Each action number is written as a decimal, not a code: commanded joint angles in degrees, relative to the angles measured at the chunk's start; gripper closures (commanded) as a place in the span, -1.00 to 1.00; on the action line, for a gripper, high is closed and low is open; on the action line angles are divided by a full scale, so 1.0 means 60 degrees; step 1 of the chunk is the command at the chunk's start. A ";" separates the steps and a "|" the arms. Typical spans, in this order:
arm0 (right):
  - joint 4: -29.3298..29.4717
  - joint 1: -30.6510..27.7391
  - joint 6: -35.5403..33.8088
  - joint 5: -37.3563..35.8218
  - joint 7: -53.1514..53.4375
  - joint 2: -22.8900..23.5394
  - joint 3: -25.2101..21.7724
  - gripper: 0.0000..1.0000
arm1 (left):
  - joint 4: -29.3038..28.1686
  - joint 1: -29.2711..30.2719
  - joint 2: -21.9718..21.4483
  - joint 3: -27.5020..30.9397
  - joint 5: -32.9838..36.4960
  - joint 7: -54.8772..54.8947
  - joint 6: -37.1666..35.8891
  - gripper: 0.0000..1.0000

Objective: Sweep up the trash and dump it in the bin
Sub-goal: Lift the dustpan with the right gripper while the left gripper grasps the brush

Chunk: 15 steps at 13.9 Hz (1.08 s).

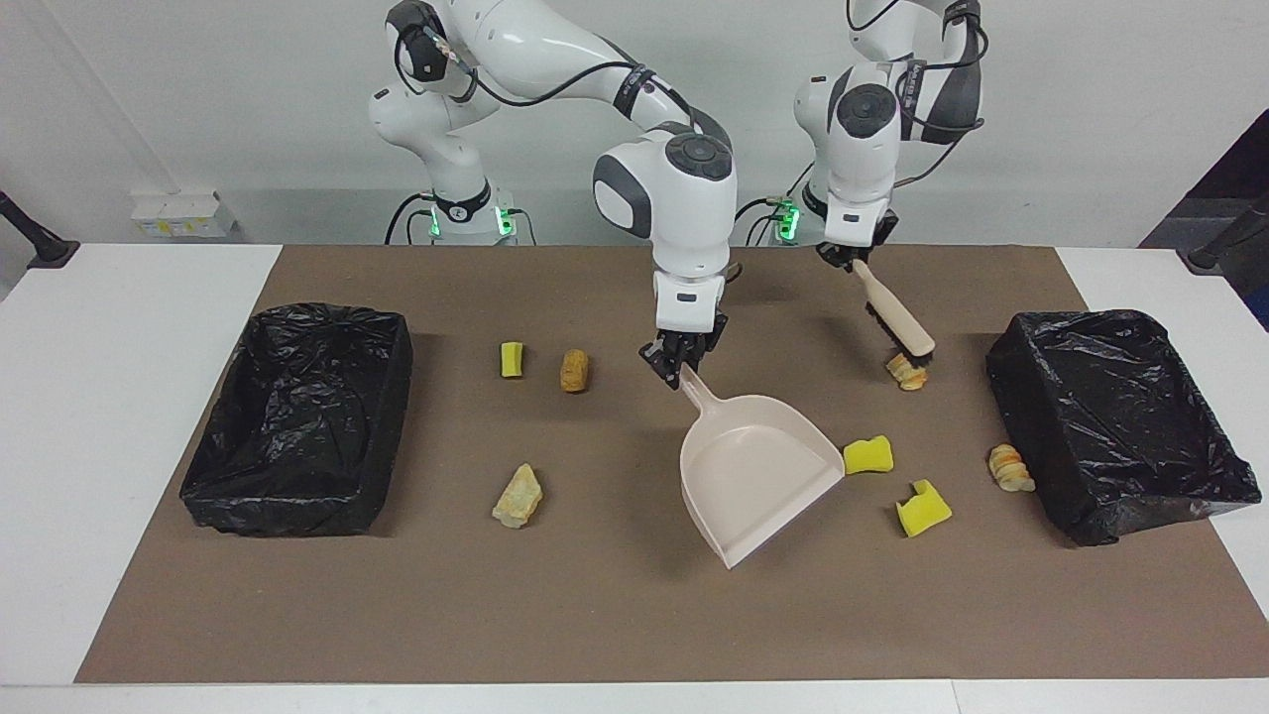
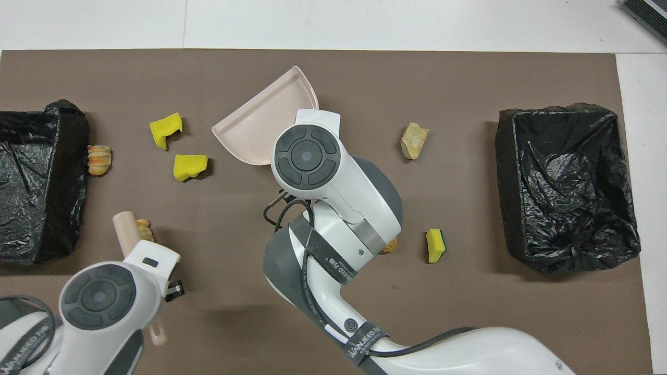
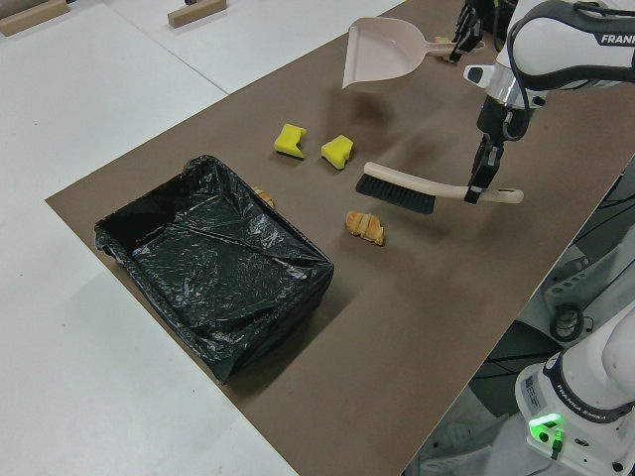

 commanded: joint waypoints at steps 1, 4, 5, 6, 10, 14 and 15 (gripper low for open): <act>-0.0516 -0.0165 -0.0071 0.0161 -0.1693 -0.0415 0.0078 1.00 | 0.0933 0.1502 0.1171 -0.0091 0.0346 0.1853 0.0594 1.00; -0.0853 -0.0355 -0.0056 0.0190 -0.4183 -0.0561 0.0078 1.00 | 0.1912 0.2196 0.2618 -0.0106 0.1863 0.2903 0.0979 1.00; -0.1028 -0.0414 -0.0056 0.0190 -0.4987 -0.0620 0.0078 1.00 | 0.2365 0.2211 0.3001 -0.0077 0.2145 0.3034 0.0979 1.00; -0.1116 -0.0429 -0.0056 0.0190 -0.5605 -0.0664 0.0078 1.00 | 0.2732 0.2240 0.3338 -0.0062 0.2264 0.3586 0.0979 1.00; -0.1337 -0.0837 -0.0041 0.0190 -0.7774 -0.0723 0.0078 1.00 | 0.3073 0.2724 0.4248 -0.0062 0.3362 0.4500 0.1635 1.00; -0.1352 -0.0985 0.0090 0.0205 -0.8522 -0.0665 0.0078 1.00 | 0.3132 0.3119 0.4631 -0.0062 0.3701 0.4983 0.2689 1.00; -0.1337 -0.1102 0.0134 0.0437 -0.8656 -0.0636 0.0078 1.00 | 0.3045 0.3105 0.4645 -0.0091 0.3570 0.4998 0.2838 1.00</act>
